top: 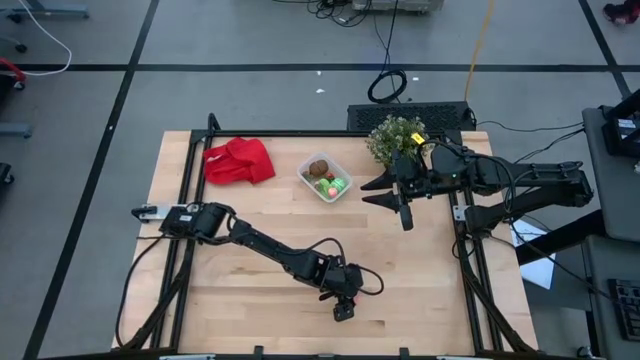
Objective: Pick and placing Produce into tupperware
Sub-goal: Put the pink peach into the transparent bin
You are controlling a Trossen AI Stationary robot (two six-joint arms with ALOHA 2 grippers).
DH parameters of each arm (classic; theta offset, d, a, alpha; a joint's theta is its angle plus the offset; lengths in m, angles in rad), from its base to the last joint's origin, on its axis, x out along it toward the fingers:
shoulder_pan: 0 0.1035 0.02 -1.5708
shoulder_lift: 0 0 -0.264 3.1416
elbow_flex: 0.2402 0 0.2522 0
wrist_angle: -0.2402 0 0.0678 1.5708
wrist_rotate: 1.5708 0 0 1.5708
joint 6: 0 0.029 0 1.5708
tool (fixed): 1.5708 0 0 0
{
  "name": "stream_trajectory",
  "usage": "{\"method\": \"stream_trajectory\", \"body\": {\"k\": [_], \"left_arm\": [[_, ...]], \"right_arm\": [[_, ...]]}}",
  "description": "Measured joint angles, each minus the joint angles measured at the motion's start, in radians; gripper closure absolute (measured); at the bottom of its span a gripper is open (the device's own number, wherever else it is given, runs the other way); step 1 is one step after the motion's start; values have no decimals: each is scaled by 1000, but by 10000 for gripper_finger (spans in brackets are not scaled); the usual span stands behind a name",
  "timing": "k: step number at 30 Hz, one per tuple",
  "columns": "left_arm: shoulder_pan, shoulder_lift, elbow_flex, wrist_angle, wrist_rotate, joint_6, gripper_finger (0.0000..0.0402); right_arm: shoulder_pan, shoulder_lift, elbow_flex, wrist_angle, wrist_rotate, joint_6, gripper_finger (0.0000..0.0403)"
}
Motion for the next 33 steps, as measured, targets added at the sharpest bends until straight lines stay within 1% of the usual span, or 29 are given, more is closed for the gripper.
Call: {"method": "stream_trajectory", "body": {"k": [3, 5, 15, 21, 24, 29, 33], "left_arm": [[0, 0, 0, -3, -9, 0, 108], [0, 0, 0, -5, -27, 1, 118], [2, 2, -2, -13, -38, 16, 223], [2, 2, -2, -6, -34, 16, 274], [2, 2, -2, 1, -26, 16, 283], [3, 3, -2, 9, -21, 16, 272], [3, 3, -2, 10, -18, 14, 273]], "right_arm": [[0, 0, 0, 0, 0, 0, 284], [0, 0, 0, 0, 0, 0, 284], [0, 0, 0, 0, 0, 0, 284], [0, 0, 0, 0, 0, 0, 284], [0, 0, 0, 0, 0, 0, 284], [0, 0, 0, 0, 0, 0, 284], [0, 0, 0, 0, 0, 0, 284]]}}
